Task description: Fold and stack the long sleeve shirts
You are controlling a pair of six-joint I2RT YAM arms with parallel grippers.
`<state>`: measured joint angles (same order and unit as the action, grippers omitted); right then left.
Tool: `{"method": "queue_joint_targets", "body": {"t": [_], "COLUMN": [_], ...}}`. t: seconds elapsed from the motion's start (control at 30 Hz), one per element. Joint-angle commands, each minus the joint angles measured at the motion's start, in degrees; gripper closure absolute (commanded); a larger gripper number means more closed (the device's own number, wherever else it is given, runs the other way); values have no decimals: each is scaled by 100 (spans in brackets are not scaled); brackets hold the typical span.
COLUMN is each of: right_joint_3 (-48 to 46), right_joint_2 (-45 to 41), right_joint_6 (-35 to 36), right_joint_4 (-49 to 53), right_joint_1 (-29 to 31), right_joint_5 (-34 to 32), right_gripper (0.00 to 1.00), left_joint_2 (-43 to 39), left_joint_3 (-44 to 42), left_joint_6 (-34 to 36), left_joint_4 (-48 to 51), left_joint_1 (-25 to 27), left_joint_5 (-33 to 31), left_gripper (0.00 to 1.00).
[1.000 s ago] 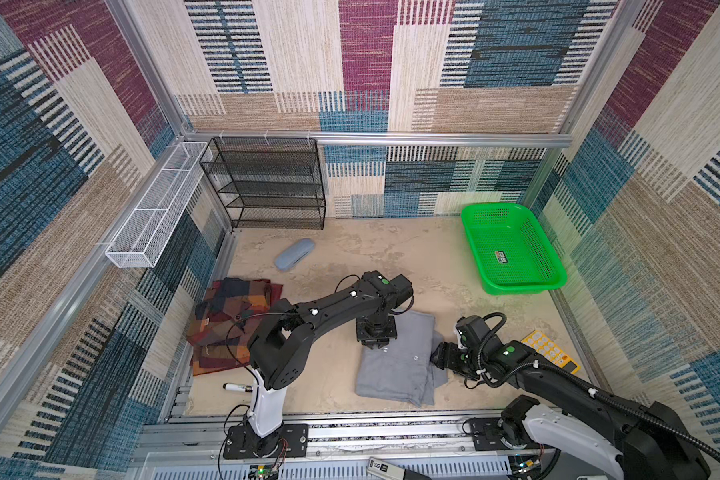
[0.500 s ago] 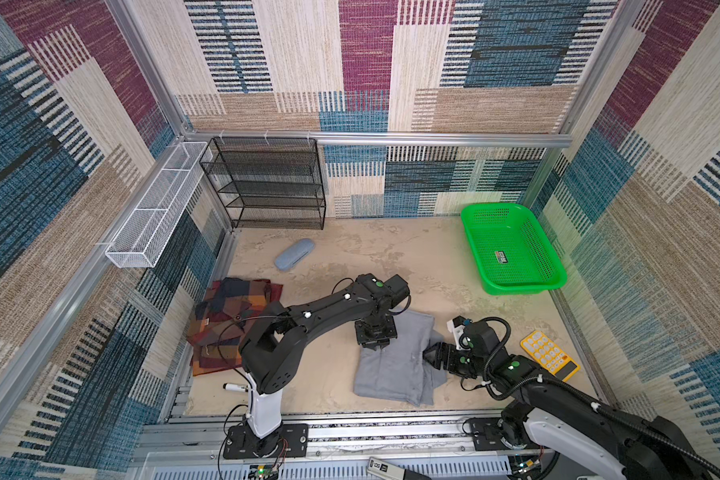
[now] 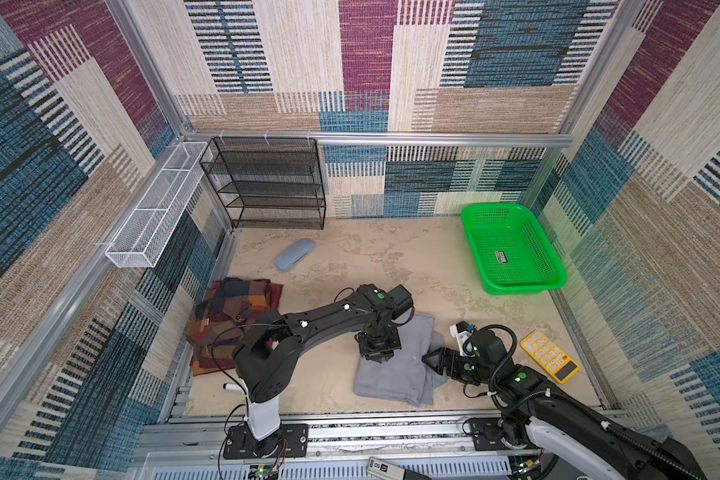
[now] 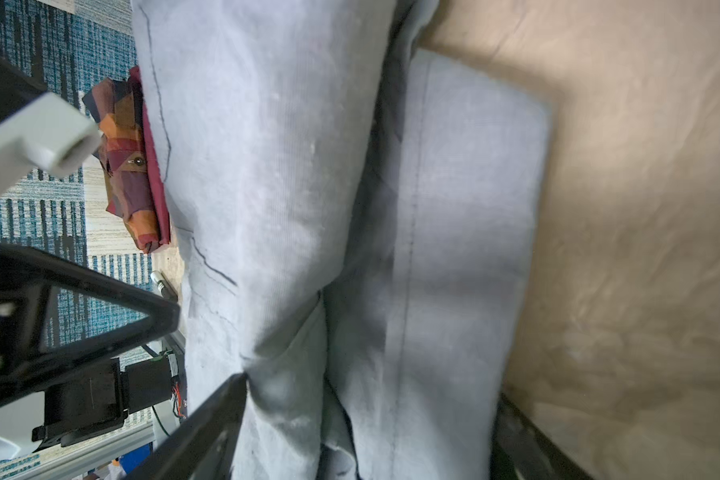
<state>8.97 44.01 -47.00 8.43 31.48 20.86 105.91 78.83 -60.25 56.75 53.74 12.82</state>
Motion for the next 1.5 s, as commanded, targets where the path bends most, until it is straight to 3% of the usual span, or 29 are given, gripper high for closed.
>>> {"method": "queue_joint_targets", "body": {"t": [0.0,0.43,0.6,0.7,0.77,0.93,1.23,1.47], "right_joint_3": [-104,-154,-112,-44,36,286,1088,2376], "right_joint_2": [162,926,1199,1366,1523,1501,965,972], "right_joint_6": [25,-51,-133,-125,-87,14,405,862], "right_joint_4": [-489,-2146,-2554,-2728,-2715,-2361,-719,810], "right_joint_1": [0,-2,21,48,81,121,113,112], "right_joint_5": [165,832,975,1127,1120,794,-47,-451], "right_gripper": [16,37,57,74,78,100,100,100], "left_joint_2": [186,413,315,314,316,216,-1231,-2547], "left_joint_3": [-75,-544,-596,-606,-607,-661,-497,-207], "left_joint_6": [-88,-391,-444,-461,-461,-440,129,449], "left_joint_4": [-239,-1078,-1197,-1282,-1326,-1498,-881,-260], "left_joint_1": [41,172,173,169,169,136,-528,-1084], "left_joint_5": [137,397,344,386,420,518,364,429], "left_gripper": [82,83,83,83,83,83,82,82]}}
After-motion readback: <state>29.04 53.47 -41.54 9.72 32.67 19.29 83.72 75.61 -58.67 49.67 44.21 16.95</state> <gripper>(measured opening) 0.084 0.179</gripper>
